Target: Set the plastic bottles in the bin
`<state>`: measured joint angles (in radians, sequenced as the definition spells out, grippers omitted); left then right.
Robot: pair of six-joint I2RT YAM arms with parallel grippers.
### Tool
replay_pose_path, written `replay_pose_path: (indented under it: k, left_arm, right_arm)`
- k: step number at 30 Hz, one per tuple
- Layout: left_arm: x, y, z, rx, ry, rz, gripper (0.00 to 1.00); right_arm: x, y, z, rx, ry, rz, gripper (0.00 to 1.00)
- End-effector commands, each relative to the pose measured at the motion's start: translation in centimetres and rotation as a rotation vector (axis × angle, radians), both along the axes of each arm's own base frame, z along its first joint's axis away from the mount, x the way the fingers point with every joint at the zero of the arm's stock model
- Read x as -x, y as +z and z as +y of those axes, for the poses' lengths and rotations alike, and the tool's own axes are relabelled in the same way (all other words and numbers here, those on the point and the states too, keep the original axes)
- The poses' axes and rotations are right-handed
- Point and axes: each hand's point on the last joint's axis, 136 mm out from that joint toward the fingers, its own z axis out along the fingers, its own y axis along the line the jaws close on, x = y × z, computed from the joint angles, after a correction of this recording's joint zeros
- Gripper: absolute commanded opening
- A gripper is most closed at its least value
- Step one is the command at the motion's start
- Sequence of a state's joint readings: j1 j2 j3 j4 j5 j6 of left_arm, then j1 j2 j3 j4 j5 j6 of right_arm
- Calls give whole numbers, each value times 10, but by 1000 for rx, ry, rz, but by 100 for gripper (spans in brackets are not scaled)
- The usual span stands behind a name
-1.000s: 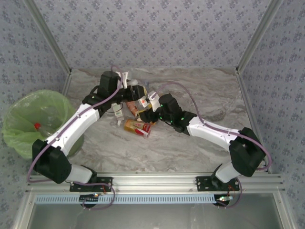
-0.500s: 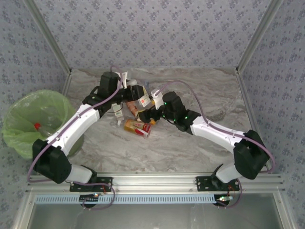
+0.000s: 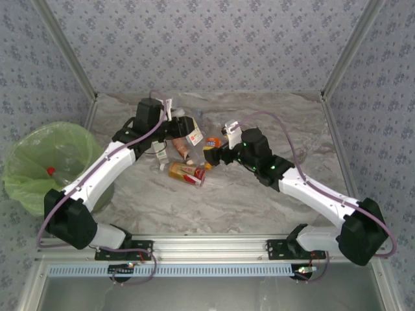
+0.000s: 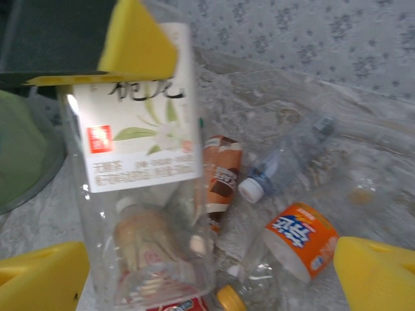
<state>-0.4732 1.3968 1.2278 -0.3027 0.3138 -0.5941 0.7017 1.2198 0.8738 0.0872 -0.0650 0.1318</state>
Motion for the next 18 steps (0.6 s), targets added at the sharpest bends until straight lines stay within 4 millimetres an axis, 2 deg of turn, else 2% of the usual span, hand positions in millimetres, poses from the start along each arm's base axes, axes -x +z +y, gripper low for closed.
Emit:
replay_pose_path:
  k: [1, 3, 10, 14, 18]
  left_arm:
    - [2, 29, 8, -15, 15, -74, 7]
    - [3, 33, 11, -28, 26, -87, 0]
    - [7, 44, 30, -76, 83, -136, 0]
    - [10, 53, 43, -97, 117, -164, 0]
    - [14, 71, 56, -50, 148, -181, 0]
  right_arm:
    - [-8, 13, -26, -53, -127, -49, 99]
    - [-9, 18, -39, -106, -176, -68, 99]
    - [-11, 21, -73, -171, -295, -94, 99]
    - [-13, 15, -80, -169, -319, -85, 99]
    - [-17, 10, -87, -190, -352, -65, 99]
